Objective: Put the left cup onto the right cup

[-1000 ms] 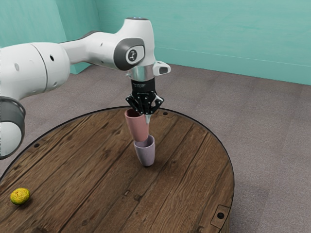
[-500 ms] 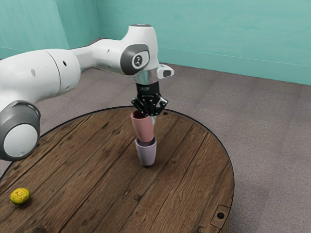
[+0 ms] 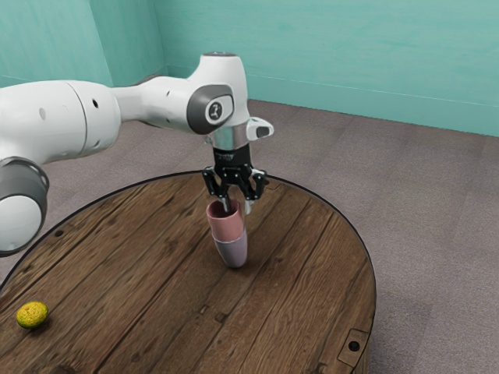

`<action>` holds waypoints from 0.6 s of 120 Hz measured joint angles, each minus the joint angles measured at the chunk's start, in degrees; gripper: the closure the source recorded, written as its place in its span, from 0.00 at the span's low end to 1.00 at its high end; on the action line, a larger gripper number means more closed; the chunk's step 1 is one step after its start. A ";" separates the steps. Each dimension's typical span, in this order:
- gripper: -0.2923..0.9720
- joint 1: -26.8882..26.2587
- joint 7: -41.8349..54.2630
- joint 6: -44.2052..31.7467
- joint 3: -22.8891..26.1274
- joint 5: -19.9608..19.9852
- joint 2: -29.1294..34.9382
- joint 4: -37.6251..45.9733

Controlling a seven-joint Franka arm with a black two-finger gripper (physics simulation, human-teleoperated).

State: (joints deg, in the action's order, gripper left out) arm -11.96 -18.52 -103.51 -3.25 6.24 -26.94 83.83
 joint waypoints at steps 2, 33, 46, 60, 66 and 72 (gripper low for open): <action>0.52 -0.02 -0.01 -0.23 0.00 -0.02 0.17 0.35; 0.32 -3.24 -0.17 -2.03 -0.10 -0.55 11.13 6.91; 0.28 -3.87 1.14 -1.11 -1.10 -0.77 15.35 7.50; 0.26 -4.14 5.38 -0.02 -1.99 -6.48 19.83 10.00; 0.25 -3.66 7.75 0.33 -2.06 -8.18 21.37 11.18; 0.25 -2.83 10.07 0.93 -2.04 -9.53 22.46 11.73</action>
State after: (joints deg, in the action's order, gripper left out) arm -14.79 -8.45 -102.58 -5.29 -3.29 -4.49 95.55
